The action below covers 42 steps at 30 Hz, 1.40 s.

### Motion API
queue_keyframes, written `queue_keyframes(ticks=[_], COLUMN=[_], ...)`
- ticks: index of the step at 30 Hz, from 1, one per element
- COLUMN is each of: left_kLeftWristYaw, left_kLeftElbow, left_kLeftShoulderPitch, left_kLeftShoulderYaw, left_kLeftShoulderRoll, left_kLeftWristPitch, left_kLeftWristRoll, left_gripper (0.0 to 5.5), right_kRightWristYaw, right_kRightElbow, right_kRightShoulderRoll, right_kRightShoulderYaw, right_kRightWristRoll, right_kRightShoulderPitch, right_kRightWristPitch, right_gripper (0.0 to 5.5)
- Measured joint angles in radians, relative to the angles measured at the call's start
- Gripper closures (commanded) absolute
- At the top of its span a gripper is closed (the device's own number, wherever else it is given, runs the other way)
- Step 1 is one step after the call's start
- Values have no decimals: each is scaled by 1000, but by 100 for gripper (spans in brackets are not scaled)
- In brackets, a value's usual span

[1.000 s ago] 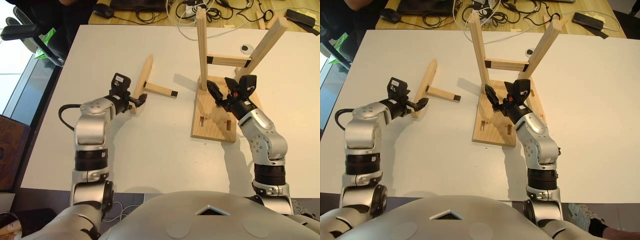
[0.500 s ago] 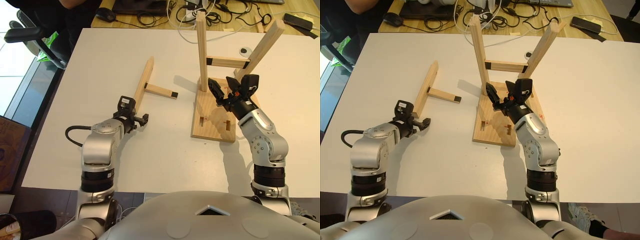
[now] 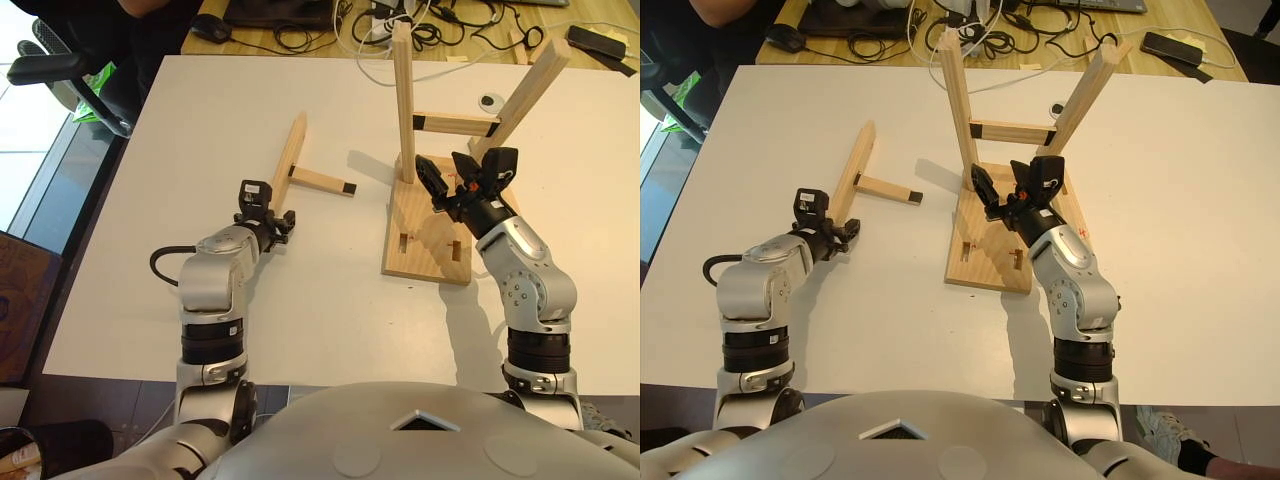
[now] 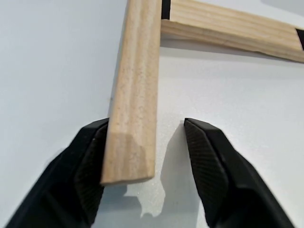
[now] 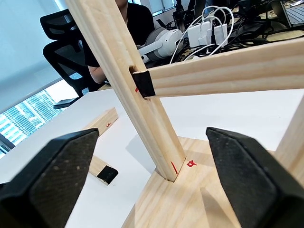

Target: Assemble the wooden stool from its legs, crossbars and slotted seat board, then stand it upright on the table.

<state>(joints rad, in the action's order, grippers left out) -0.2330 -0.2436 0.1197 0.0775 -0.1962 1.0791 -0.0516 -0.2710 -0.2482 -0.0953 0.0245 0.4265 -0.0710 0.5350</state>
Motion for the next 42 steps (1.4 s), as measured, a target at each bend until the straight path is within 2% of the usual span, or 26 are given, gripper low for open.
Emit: queue_keyframes(ticks=[8, 14, 20, 22, 25, 26, 28, 32, 36, 38, 42], left_kLeftWristYaw=[5, 17, 50, 14, -102, -184, -316, -605, -905, -1012, -1158], left_kLeftElbow=[4, 18, 26, 5, -11, 29, 133, 364, 533, 613, 744], left_kLeftShoulderPitch=[0, 6, 77, 109, 190, 231, 283, 406, 586, 698, 856], left_kLeftShoulderYaw=[2, 4, 59, 64, 101, 122, 131, 36, -143, -215, -307], left_kLeftShoulderRoll=[0, -3, -4, -40, -204, -327, -487, -737, -851, -868, -870], left_kLeftWristPitch=[-7, -28, -82, -72, -68, -91, -170, -396, -642, -765, -974], left_kLeftWristRoll=[-27, -37, -46, -72, -115, -122, -125, -86, 1, 64, 158], left_gripper=[445, 446, 446, 446, 446, 446, 446, 446, 446, 447, 447], right_kRightWristYaw=[-1, -1, -4, -16, -50, -73, -106, -222, -430, -506, -587], right_kRightElbow=[9, 9, 9, 7, -25, -44, -71, -105, -96, -88, -81], right_kRightShoulderRoll=[0, -1, -4, -17, -64, -92, -144, -331, -564, -628, -656], right_kRightShoulderYaw=[0, 0, -2, -6, -22, -22, -1, 53, 26, -5, -44], right_kRightWristRoll=[-1, -2, -12, -25, -43, -42, -29, -9, -23, -40, -42], right_kRightShoulderPitch=[-1, -5, -7, -12, -24, -39, -82, -261, -392, -419, -452], right_kRightWristPitch=[0, -1, -12, -32, -42, -39, -21, 39, 55, 46, 34], right_gripper=[132, 132, 132, 132, 132, 132, 132, 132, 132, 99, 29])
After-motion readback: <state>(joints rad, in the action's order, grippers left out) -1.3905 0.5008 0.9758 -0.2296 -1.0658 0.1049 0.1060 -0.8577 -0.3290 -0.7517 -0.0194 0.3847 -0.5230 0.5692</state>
